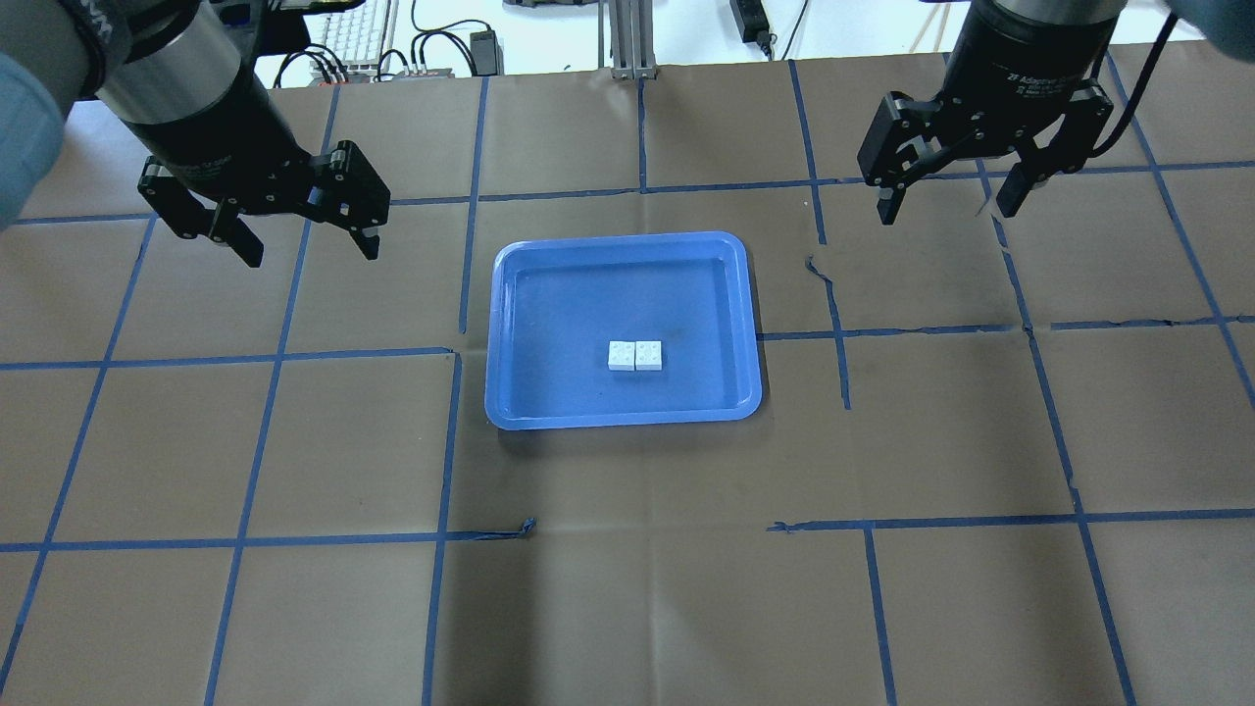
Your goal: Assemble white blocks and place on blue tray
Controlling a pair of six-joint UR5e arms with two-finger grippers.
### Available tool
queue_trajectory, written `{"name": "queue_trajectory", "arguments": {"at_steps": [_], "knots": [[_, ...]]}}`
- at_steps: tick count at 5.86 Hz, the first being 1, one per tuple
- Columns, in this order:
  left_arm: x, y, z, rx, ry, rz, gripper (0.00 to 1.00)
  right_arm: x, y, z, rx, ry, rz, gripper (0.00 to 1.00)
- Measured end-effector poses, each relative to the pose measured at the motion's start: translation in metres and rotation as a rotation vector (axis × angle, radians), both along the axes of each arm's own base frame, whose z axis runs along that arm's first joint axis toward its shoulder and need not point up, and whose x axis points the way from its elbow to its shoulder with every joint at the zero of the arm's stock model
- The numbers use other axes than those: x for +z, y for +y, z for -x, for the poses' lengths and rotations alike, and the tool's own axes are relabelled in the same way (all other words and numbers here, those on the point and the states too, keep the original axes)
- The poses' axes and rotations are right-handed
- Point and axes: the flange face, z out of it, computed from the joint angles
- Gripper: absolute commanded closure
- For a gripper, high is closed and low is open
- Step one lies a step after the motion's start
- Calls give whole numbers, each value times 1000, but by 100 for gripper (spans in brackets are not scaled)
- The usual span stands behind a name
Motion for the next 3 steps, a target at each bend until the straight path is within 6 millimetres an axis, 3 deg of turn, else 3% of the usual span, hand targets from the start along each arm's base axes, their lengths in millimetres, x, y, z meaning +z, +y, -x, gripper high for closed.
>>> {"name": "queue_trajectory", "arguments": {"at_steps": [3], "knots": [[-2, 0, 1, -23, 2, -4, 1, -2, -1, 2, -2, 0, -3, 0]]}}
